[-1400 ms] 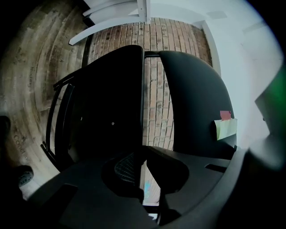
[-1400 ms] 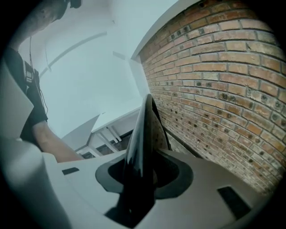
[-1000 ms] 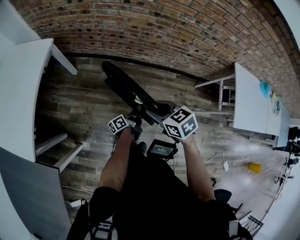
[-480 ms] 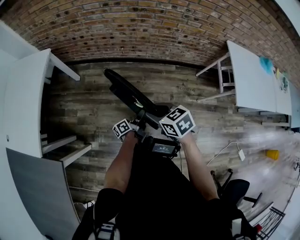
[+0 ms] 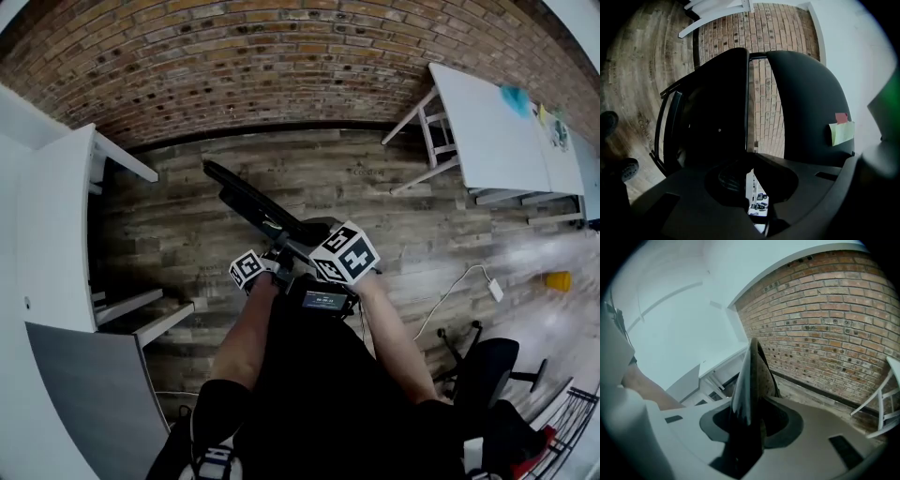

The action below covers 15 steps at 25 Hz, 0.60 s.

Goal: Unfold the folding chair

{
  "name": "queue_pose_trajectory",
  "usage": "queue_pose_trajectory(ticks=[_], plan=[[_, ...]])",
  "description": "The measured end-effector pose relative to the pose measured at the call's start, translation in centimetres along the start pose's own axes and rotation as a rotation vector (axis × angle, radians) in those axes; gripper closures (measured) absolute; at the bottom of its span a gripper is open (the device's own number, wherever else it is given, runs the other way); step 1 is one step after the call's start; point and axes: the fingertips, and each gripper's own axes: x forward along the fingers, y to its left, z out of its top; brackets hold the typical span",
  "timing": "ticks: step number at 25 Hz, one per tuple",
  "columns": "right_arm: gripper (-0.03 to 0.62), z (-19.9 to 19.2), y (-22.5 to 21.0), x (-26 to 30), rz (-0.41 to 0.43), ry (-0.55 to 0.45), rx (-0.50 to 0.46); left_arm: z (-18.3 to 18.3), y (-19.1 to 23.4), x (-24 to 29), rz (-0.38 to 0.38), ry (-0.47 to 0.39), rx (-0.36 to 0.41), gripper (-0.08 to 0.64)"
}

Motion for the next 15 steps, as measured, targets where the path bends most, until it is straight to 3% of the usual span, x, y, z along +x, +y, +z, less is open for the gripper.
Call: queue_pose_trajectory(ticks=[3, 15], plan=[[0.46, 0.1, 0.2, 0.1, -0.036, -0.02, 0.044, 0.1, 0.1, -0.2, 0.014, 0.059, 0.021, 0.518], [0.459, 0.8, 0.8, 0.8, -0.284, -0.15, 0.337, 0.7, 0.0, -0.1, 0.032, 0.425, 0.116, 0.517]])
